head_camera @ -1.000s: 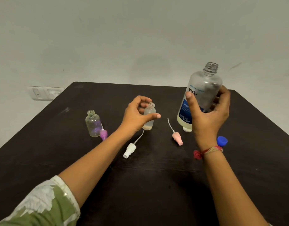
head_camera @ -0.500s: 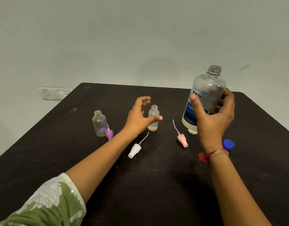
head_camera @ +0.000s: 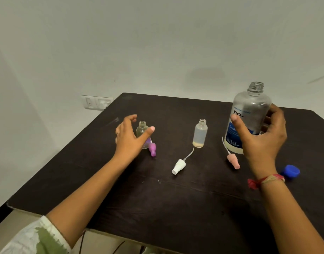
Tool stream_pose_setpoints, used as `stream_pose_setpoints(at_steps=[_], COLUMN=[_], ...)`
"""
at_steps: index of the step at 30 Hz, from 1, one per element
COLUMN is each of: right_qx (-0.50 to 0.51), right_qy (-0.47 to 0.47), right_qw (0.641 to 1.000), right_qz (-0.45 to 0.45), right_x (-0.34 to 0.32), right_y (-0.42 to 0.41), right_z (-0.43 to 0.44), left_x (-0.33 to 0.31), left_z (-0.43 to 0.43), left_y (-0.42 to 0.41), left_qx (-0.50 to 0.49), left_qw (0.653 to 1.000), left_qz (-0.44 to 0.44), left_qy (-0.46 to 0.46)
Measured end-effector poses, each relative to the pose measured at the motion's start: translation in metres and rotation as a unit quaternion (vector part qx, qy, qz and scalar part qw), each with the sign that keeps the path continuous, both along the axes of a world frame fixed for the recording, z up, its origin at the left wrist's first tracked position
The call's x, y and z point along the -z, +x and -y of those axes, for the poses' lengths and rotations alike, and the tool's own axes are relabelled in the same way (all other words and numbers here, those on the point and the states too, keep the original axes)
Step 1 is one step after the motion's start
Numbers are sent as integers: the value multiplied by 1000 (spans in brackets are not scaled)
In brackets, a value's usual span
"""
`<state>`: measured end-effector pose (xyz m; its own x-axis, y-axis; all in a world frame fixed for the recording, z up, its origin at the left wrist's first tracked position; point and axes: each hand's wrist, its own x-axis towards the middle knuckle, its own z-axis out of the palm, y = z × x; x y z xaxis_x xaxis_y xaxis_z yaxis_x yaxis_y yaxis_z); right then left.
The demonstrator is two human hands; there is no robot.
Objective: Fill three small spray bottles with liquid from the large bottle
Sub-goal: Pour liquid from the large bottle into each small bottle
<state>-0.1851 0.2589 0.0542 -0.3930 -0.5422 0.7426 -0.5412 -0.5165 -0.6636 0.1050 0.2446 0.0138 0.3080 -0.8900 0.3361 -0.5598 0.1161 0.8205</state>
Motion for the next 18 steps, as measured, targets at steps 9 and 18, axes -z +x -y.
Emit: stream_pose_setpoints(at_steps=[9,18], right_qx=[-30,-30], right_qy=[27,28], right_qw=[998,998], right_qz=[-43,-55], right_x=[6,2], right_y=[6,10], right_z=[0,-4], left_x=[5,-53], left_z=[6,-8], left_y=[4,-32], left_qx=[20,137], left_qw=[999,965], left_qz=[-29,-183], left_qy=[-2,-127])
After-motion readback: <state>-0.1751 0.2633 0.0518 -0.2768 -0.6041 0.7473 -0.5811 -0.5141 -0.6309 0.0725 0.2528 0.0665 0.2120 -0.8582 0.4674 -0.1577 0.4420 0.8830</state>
